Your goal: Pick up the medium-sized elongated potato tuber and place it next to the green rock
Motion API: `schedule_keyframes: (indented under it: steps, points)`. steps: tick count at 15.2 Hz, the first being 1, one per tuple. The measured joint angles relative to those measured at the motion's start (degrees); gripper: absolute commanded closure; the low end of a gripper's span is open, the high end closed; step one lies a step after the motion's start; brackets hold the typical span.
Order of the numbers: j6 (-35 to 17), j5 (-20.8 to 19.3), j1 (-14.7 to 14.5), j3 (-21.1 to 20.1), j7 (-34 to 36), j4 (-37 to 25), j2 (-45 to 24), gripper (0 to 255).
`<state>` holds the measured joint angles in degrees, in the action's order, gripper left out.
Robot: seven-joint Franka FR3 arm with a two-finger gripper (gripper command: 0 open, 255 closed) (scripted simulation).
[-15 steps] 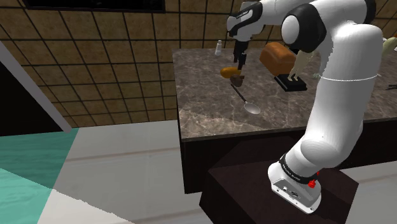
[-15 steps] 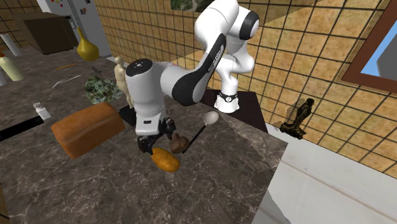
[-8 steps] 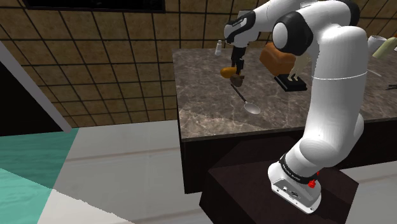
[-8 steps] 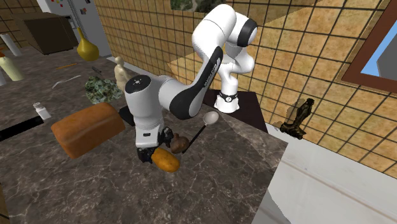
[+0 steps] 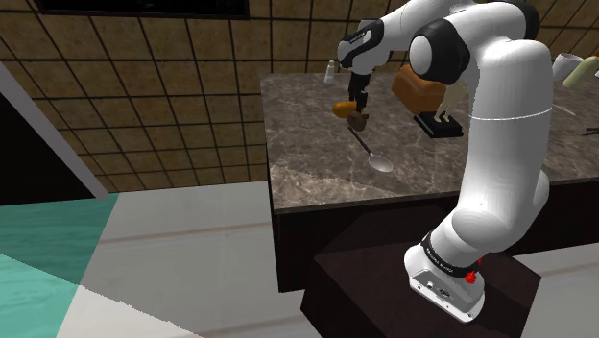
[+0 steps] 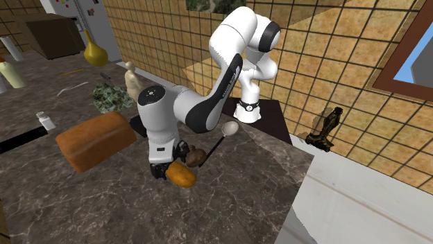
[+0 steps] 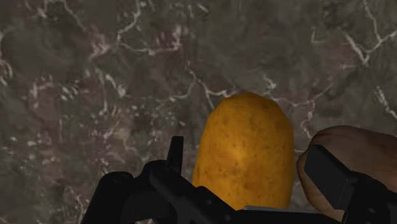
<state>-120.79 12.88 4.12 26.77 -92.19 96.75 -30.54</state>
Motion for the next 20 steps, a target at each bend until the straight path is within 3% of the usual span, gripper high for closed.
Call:
schedule_keyframes:
  steps: [1, 12, 20]
  points:
    - [0.01, 0.0, 0.0, 0.01, -0.01, 0.01, 0.01, 255]
    - [0.37, -0.11, -0.01, 0.07, 0.05, -0.06, 0.08, 255]
    - [4.73, -1.45, -0.5, 0.84, 0.75, -2.03, 2.67, 255]
